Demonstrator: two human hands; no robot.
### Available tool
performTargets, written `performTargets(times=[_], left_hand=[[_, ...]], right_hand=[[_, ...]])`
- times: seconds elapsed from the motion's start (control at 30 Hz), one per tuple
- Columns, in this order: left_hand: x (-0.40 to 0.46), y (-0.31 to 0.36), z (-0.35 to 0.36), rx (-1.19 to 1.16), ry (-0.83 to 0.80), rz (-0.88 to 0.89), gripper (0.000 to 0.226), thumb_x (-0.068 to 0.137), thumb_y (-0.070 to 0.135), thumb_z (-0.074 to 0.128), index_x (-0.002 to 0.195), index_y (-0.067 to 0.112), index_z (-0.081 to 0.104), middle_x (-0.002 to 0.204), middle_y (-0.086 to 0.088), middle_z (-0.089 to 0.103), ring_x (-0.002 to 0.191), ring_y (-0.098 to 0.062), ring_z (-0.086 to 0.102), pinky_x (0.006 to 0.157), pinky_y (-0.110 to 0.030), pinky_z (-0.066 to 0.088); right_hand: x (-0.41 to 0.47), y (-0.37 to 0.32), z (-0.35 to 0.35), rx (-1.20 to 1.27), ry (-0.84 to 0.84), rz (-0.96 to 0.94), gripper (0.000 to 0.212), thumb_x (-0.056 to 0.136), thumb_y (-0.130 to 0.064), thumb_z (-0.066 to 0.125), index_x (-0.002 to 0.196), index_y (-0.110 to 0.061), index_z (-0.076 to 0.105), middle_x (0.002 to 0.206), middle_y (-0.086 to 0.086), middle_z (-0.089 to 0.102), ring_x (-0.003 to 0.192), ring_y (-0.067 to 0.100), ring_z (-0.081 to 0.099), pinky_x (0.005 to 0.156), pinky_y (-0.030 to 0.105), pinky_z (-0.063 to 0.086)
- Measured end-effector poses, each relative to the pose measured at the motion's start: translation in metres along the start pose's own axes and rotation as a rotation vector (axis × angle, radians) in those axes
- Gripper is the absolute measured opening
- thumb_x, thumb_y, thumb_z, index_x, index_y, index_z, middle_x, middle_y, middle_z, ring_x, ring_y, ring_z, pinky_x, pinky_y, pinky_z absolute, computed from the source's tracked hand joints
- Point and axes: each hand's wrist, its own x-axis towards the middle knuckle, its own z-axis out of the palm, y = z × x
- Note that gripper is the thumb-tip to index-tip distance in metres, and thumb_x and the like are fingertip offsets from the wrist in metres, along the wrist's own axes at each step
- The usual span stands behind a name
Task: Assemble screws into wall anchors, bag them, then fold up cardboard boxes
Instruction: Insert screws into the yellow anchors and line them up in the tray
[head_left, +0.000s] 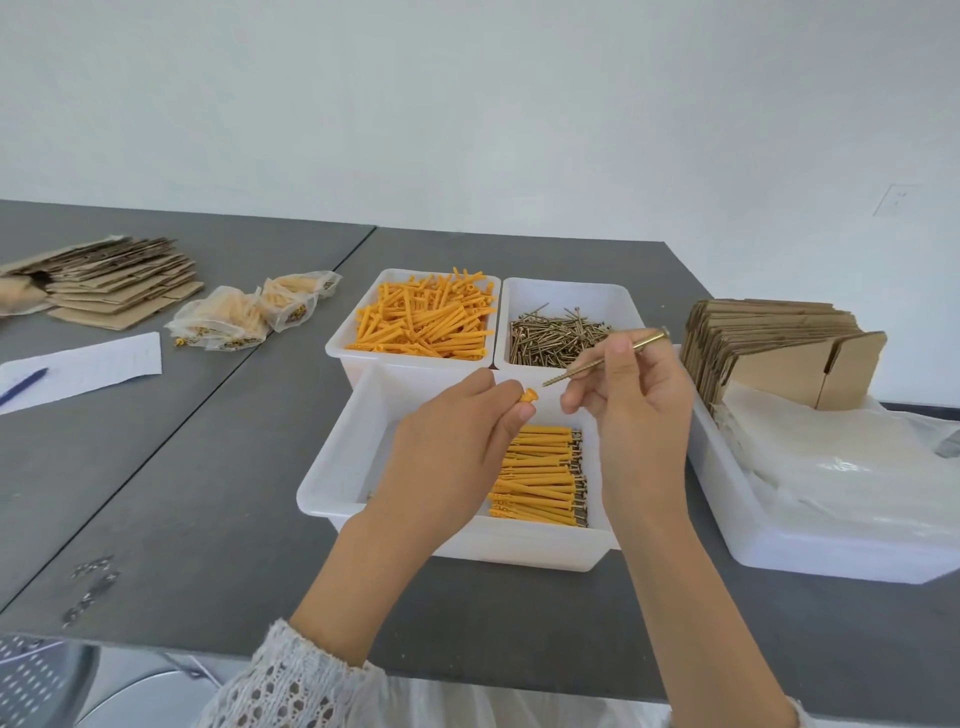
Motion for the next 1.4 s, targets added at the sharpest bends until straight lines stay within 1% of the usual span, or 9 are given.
performTargets(times=[0.2, 0.4, 0.5, 0.87, 0.97, 1.03, 1.13, 1.27, 1.4], left_hand=[[0.004, -0.003, 0.003, -0.011, -0.027, -0.004, 0.037, 0.1, 0.051, 0.023, 0.078, 0.026, 0.04, 0.073, 0.007, 0.035, 0.065, -0.009, 0.04, 0.049, -0.026, 0.027], [0.014, -0.02, 0.002, -0.036, -0.011, 0.002, 0.033, 0.1, 0.051, 0.023, 0.076, 0.031, 0.034, 0.073, 0.008, 0.036, 0.064, -0.009, 0.042, 0.049, -0.031, 0.034], [0.018, -0.027, 0.004, -0.006, -0.05, 0.017, 0.036, 0.099, 0.052, 0.022, 0.078, 0.028, 0.039, 0.074, 0.007, 0.038, 0.065, -0.011, 0.042, 0.051, -0.034, 0.039], [0.06, -0.05, 0.013, 0.014, -0.264, 0.066, 0.042, 0.094, 0.057, 0.013, 0.08, 0.028, 0.04, 0.08, 0.004, 0.043, 0.073, -0.015, 0.046, 0.063, -0.039, 0.045], [0.075, -0.06, 0.025, -0.054, -0.351, 0.037, 0.033, 0.103, 0.048, 0.028, 0.08, 0.03, 0.045, 0.084, 0.004, 0.052, 0.08, -0.017, 0.051, 0.072, -0.043, 0.048], [0.082, -0.069, 0.037, -0.058, -0.429, 0.018, 0.033, 0.105, 0.041, 0.035, 0.081, 0.023, 0.05, 0.085, 0.002, 0.057, 0.082, -0.02, 0.054, 0.074, -0.045, 0.049], [0.088, -0.074, 0.057, 0.07, -0.548, 0.052, 0.037, 0.105, 0.043, 0.036, 0.083, 0.019, 0.054, 0.085, 0.002, 0.059, 0.084, -0.02, 0.055, 0.072, -0.039, 0.049], [0.103, -0.068, 0.089, 0.301, -0.653, 0.155, 0.036, 0.104, 0.046, 0.041, 0.092, 0.019, 0.062, 0.092, 0.001, 0.062, 0.088, -0.022, 0.06, 0.067, -0.032, 0.041], [0.118, -0.053, 0.117, 0.501, -0.724, 0.26, 0.031, 0.104, 0.039, 0.045, 0.107, 0.017, 0.066, 0.103, -0.002, 0.064, 0.095, -0.025, 0.064, 0.068, -0.032, 0.038]], right_hand=[[0.002, 0.005, 0.005, -0.128, -0.14, -0.006, 0.026, 0.103, -0.012, 0.046, 0.089, 0.008, 0.056, 0.065, 0.013, 0.059, 0.049, 0.018, 0.056, 0.052, 0.027, 0.05], [0.016, 0.012, 0.002, -0.115, -0.058, -0.061, 0.027, 0.103, -0.013, 0.047, 0.088, 0.006, 0.057, 0.067, 0.013, 0.059, 0.053, 0.019, 0.058, 0.059, 0.033, 0.051], [0.019, 0.022, 0.006, -0.152, -0.104, -0.037, 0.027, 0.104, -0.014, 0.046, 0.088, 0.005, 0.057, 0.068, 0.014, 0.061, 0.053, 0.02, 0.06, 0.059, 0.034, 0.052], [0.049, 0.051, 0.007, -0.143, -0.204, 0.153, 0.023, 0.101, -0.01, 0.05, 0.091, 0.009, 0.06, 0.068, 0.013, 0.063, 0.057, 0.019, 0.061, 0.06, 0.029, 0.055], [0.056, 0.061, 0.006, -0.298, -0.346, 0.252, 0.013, 0.097, -0.011, 0.057, 0.091, -0.001, 0.062, 0.07, 0.004, 0.064, 0.058, 0.014, 0.062, 0.056, 0.027, 0.055], [0.06, 0.069, 0.001, -0.391, -0.401, 0.362, 0.013, 0.097, -0.026, 0.058, 0.099, -0.014, 0.062, 0.086, 0.003, 0.067, 0.062, 0.012, 0.064, 0.057, 0.027, 0.055], [0.066, 0.076, -0.018, -0.502, -0.321, 0.451, 0.022, 0.099, -0.042, 0.048, 0.109, -0.024, 0.057, 0.101, 0.003, 0.065, 0.066, 0.012, 0.065, 0.056, 0.025, 0.053], [0.077, 0.077, -0.041, -0.55, -0.161, 0.49, 0.02, 0.102, -0.033, 0.047, 0.11, -0.019, 0.058, 0.097, 0.005, 0.066, 0.061, 0.01, 0.064, 0.055, 0.024, 0.053], [0.08, 0.075, -0.049, -0.563, -0.152, 0.504, 0.015, 0.102, -0.022, 0.048, 0.106, -0.015, 0.06, 0.09, 0.004, 0.067, 0.055, 0.007, 0.063, 0.057, 0.027, 0.052]])
